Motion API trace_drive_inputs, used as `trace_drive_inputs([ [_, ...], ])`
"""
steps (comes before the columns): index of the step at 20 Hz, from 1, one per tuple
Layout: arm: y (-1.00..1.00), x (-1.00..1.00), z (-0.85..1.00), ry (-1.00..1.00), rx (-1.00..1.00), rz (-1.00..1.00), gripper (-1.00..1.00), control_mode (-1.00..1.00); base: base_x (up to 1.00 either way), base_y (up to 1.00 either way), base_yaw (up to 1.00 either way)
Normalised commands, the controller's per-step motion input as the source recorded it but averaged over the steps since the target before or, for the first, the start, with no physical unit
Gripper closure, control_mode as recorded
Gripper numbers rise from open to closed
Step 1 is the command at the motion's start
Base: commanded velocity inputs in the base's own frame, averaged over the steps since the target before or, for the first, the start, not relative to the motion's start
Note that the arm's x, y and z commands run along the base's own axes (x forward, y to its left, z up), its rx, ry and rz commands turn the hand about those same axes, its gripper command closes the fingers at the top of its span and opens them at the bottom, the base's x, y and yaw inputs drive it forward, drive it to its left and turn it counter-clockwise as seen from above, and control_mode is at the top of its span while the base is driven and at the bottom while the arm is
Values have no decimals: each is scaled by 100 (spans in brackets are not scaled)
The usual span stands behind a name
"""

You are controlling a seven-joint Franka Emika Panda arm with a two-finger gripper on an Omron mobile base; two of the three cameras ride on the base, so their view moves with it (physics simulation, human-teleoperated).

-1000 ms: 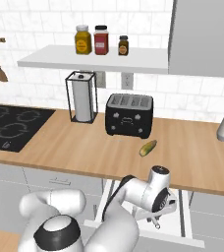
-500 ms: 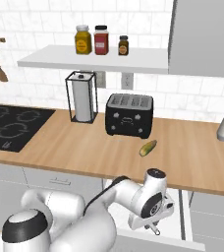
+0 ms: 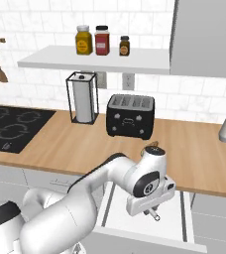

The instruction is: Pick the whisk from the drawer and place it on the counter.

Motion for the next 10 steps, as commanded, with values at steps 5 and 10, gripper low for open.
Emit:
trace_drive_inputs([
  [5,-6,34,85,0,6,-1,100,-100,0,0,0],
  [10,-39,59,51,0,9,-13,100,-100,0,0,0],
])
